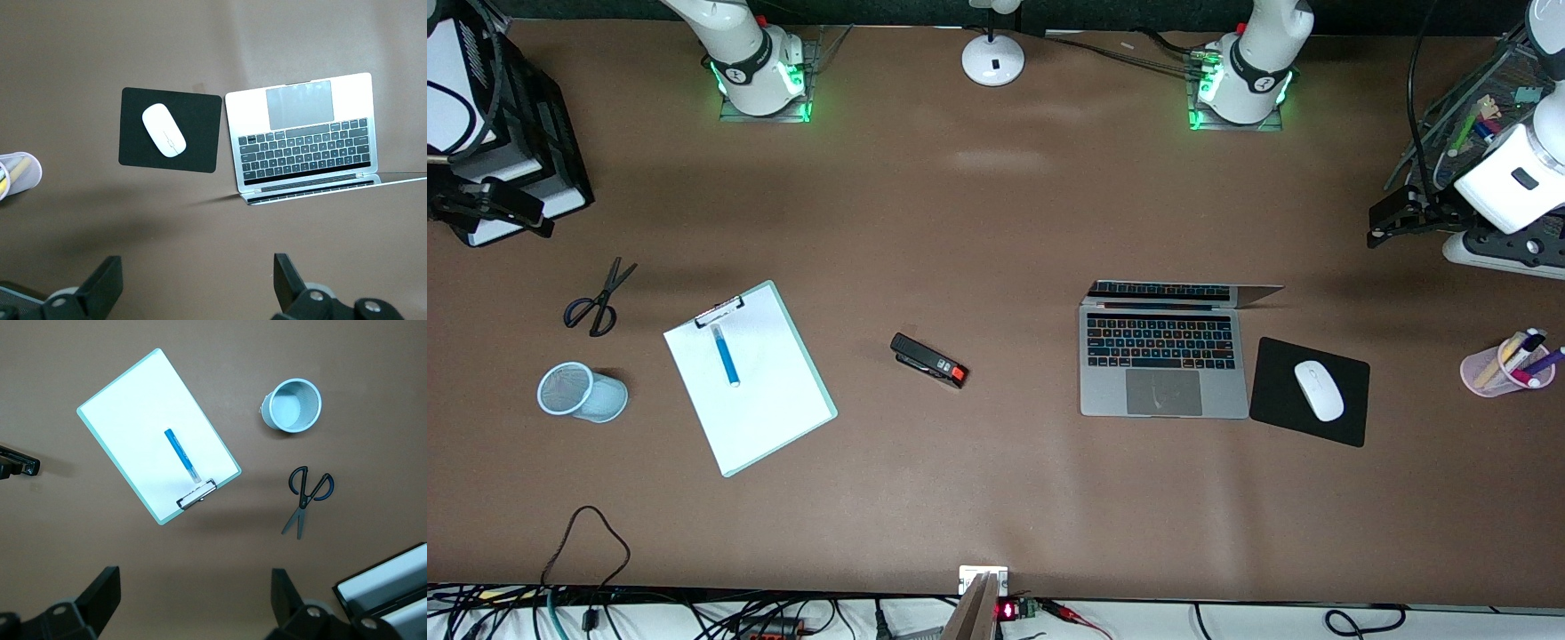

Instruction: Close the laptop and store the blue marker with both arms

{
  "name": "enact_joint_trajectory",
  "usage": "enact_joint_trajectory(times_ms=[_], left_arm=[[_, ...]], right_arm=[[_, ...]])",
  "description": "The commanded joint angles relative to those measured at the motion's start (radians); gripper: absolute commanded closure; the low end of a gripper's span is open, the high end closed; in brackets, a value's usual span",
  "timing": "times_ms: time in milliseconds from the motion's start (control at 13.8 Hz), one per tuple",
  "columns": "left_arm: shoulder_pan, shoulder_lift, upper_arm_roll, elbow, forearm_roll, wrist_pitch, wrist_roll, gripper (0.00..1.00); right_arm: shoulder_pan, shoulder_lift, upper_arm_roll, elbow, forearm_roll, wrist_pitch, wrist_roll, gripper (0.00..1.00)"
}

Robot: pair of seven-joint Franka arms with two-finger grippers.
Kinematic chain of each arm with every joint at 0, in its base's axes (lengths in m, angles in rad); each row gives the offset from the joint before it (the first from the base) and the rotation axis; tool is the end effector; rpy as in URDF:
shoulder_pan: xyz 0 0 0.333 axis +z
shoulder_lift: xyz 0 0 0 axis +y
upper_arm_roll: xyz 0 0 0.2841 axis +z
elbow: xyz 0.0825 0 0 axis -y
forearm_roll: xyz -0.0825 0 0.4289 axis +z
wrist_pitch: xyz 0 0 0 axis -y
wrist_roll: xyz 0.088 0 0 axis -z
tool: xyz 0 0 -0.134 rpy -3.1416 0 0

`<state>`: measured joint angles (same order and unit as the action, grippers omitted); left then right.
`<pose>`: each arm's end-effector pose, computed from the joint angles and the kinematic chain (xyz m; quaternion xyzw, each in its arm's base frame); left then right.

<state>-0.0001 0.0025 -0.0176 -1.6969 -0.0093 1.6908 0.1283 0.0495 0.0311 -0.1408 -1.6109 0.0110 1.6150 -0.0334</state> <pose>0.6059 -0.0119 0.5090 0.9974 -0.0724 -0.0040 0.0049 0.6069 -0.0532 0.5300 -0.9995 0.0293 0.0131 0.0041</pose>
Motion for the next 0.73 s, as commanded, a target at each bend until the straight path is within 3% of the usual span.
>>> enact_joint_trajectory(times_ms=[0, 653], left_arm=[[0.009, -0.013, -0.002, -0.007, -0.020, -0.006, 0.011, 0.00], [0.009, -0.009, -0.001, -0.004, -0.024, -0.006, 0.016, 0.00]], right_arm=[[0.004, -0.017, 0.001, -0.007, -0.009, -0.030, -0.002, 0.00], [0.017, 0.058, 0.006, 0.000, 0.004, 0.032, 0.001, 0.00]])
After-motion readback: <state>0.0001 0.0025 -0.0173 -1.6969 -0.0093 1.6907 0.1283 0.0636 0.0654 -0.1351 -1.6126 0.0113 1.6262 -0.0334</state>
